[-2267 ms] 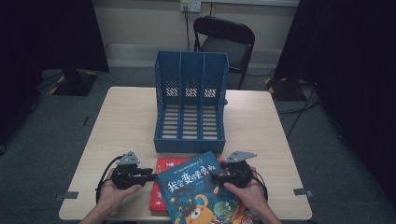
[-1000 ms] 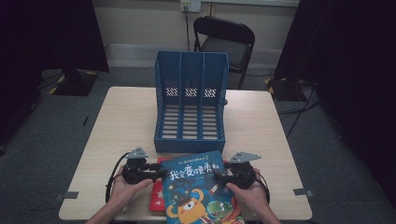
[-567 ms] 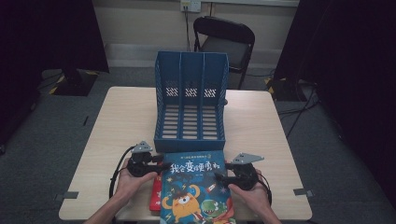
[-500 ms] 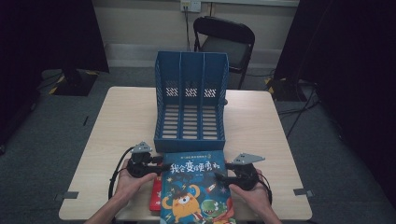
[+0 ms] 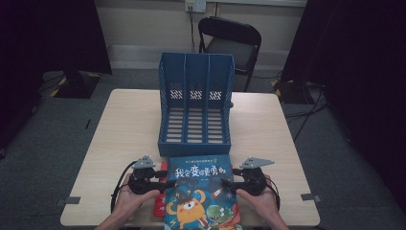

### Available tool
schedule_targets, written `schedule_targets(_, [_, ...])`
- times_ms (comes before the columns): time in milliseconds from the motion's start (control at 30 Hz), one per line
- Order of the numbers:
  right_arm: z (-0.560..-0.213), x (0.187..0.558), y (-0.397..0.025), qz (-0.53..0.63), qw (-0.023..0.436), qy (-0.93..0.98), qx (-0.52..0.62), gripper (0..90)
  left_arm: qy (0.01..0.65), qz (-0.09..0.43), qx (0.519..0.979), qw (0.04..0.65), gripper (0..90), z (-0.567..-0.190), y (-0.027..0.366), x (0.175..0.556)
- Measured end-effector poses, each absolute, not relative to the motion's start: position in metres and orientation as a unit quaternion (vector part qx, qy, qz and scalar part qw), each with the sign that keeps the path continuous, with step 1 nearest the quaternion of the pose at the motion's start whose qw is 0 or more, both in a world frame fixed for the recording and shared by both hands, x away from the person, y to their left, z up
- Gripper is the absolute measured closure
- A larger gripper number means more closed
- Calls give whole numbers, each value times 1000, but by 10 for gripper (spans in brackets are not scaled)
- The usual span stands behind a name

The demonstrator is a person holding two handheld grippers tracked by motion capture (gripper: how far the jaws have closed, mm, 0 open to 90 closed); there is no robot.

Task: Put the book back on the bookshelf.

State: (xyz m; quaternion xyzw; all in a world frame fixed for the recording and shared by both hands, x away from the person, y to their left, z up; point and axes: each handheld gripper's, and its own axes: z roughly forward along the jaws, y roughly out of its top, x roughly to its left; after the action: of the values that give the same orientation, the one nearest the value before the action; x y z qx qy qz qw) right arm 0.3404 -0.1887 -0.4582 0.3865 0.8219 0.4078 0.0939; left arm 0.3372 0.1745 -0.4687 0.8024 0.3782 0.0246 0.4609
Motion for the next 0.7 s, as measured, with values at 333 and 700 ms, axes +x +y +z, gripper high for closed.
schedule_targets(333, [-462, 342, -197, 412, 83, 814, 401, 240, 368, 16, 806, 463, 414, -469, 166, 341])
schedule_targets(700, [-464, 346, -196, 412, 62, 811, 411, 193, 367, 20, 806, 464, 396, -469, 164, 340])
